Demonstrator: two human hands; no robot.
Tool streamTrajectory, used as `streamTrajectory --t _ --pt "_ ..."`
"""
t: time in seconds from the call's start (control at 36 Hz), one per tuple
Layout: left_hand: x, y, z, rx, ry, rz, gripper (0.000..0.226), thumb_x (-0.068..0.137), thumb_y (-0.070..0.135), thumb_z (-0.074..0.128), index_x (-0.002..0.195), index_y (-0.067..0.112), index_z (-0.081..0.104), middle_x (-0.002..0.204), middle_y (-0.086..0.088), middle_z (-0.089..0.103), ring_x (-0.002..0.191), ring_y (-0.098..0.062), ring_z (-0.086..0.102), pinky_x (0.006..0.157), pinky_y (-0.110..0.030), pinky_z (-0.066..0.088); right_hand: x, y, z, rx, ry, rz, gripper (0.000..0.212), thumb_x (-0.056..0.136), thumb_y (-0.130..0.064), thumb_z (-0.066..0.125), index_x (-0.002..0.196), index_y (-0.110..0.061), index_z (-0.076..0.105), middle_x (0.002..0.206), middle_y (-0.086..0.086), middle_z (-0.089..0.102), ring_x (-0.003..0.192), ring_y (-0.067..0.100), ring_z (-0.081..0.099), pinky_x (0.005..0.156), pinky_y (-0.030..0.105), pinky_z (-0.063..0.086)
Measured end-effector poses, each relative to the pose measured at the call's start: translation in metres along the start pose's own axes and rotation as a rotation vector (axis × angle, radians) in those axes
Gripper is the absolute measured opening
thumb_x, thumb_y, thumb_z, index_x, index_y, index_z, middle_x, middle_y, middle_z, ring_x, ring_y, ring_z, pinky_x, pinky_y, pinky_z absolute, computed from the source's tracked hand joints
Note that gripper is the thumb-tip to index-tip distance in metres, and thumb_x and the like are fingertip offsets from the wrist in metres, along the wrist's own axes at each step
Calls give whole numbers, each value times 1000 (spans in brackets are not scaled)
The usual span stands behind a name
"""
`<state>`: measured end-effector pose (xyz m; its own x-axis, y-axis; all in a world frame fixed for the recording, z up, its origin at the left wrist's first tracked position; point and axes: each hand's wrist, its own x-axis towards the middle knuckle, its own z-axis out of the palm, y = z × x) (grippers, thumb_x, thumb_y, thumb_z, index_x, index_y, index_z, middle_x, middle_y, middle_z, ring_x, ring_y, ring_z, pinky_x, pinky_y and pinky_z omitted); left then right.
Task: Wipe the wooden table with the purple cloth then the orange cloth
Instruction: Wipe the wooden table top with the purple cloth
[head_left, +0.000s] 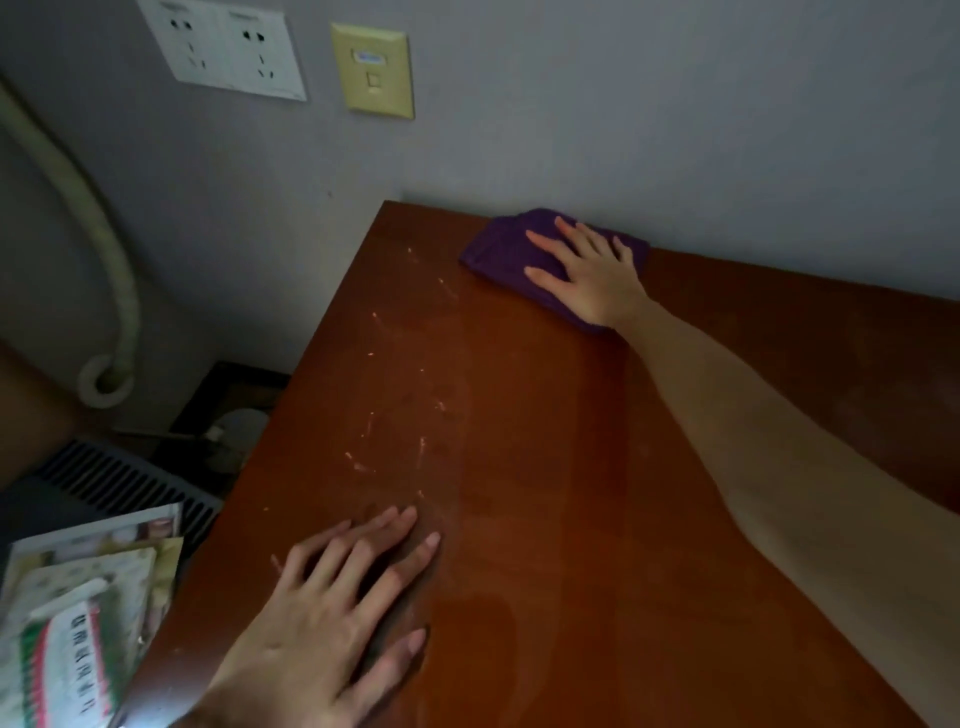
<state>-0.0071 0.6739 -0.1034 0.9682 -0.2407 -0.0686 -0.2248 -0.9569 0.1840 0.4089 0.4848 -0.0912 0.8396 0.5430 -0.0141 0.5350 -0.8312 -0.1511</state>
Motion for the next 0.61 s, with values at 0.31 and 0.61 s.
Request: streamTrajectory --t 0.31,0.61 --pt "-2 1 2 -27 53 -3 64 104 62 27 159 28 27 160 1 33 148 -18 31 110 -42 24 -58 -56 10 -22 -61 154 67 101 -73 20 161 -49 5 174 -3 -3 160 26 -6 124 60 -2" --pt "-15 3 -8 -312 370 -95 46 101 46 40 138 19 49 135 -2 43 117 -23 46 97 -41 37 -233 -167 35 -59 -65 16 71 96 -74 13 161 -48 2 174 -4 -4 160 27 -5 123 61 0"
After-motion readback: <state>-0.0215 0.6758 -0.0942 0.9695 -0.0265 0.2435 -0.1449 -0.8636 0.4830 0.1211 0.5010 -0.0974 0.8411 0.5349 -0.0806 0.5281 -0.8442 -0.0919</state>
